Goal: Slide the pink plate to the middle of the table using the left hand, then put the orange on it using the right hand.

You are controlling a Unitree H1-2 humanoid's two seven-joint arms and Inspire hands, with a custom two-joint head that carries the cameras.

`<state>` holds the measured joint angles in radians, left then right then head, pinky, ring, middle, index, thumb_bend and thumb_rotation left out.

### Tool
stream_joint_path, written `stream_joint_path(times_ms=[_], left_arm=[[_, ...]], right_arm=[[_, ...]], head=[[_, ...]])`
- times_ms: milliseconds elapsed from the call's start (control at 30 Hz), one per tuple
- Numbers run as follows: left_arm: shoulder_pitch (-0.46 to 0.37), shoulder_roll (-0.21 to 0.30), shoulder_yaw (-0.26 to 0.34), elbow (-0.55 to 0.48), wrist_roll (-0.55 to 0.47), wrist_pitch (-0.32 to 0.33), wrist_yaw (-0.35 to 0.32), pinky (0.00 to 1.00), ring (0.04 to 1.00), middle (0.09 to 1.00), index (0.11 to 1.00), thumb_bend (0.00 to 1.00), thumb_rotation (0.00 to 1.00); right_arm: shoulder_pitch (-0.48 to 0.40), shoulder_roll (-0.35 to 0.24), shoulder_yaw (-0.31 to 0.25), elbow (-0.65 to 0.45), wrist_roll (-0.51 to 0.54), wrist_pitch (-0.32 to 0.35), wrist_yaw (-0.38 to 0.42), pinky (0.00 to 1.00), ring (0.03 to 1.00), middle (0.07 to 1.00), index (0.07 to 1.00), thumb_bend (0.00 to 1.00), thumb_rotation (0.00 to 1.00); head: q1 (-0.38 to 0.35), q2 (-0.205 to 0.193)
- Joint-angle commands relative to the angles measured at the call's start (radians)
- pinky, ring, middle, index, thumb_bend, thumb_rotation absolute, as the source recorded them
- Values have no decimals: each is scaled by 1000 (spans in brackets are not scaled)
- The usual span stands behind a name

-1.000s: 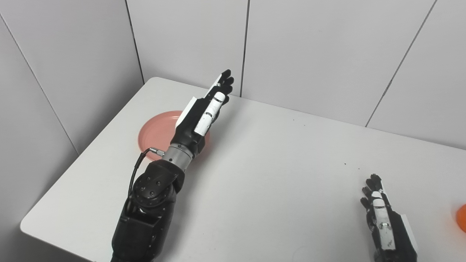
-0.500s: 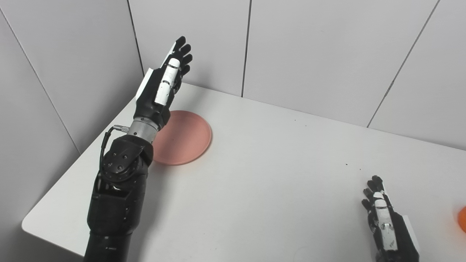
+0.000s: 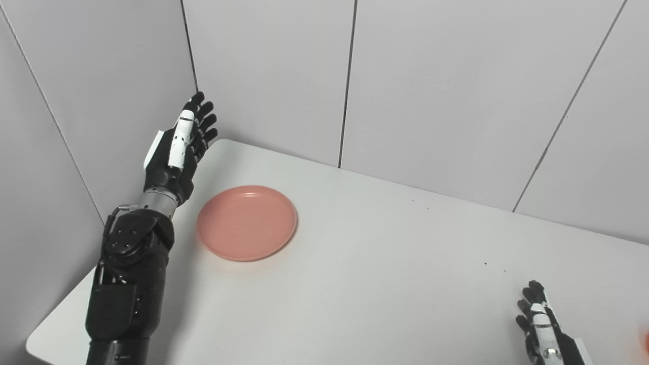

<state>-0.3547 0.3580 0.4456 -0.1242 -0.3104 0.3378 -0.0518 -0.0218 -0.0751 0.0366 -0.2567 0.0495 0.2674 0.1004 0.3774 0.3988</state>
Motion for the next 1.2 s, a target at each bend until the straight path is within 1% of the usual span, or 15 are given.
stream_joint_path(times_ms=[0,300,467,600,767,967,1067,1167], left_arm=[[-34,37,12,-4,-19,-44,-4,951,953,956,939,360,1000],[-19,47,26,36,-33,-19,17,940,933,932,921,332,1000],[-10,51,30,68,-38,-10,22,927,923,922,909,304,1000],[-1,63,22,110,-35,-26,7,931,924,920,916,306,1000],[2,63,27,177,-44,-42,5,938,922,918,918,290,1000],[-2,56,39,271,-82,-56,-12,933,925,920,919,300,1000],[0,55,38,304,-83,-81,-17,930,923,919,917,294,1000],[1,56,41,322,-92,-87,-20,936,923,920,919,296,1000]], right_arm=[[-22,0,-7,-34,5,-7,-3,1000,1000,1000,1000,0,1000],[-23,0,-11,-34,15,-11,2,1000,1000,1000,1000,0,1000],[-23,1,-8,-47,12,7,-3,1000,1000,1000,1000,0,1000],[-20,-3,-5,-53,2,13,-5,1000,1000,1000,1000,0,1000],[-19,0,-5,-66,7,27,-3,1000,1000,1000,1000,0,1000],[-20,-3,-5,-55,7,10,0,1000,1000,1000,1000,0,1000],[-20,-3,-4,-59,4,14,-1,1000,1000,1000,1000,0,1000],[-19,-6,-2,-60,0,13,1,1000,1000,1000,1000,0,1000]], head=[[1,1],[8,4],[10,7],[12,8],[9,6],[11,9],[12,10],[13,11]])
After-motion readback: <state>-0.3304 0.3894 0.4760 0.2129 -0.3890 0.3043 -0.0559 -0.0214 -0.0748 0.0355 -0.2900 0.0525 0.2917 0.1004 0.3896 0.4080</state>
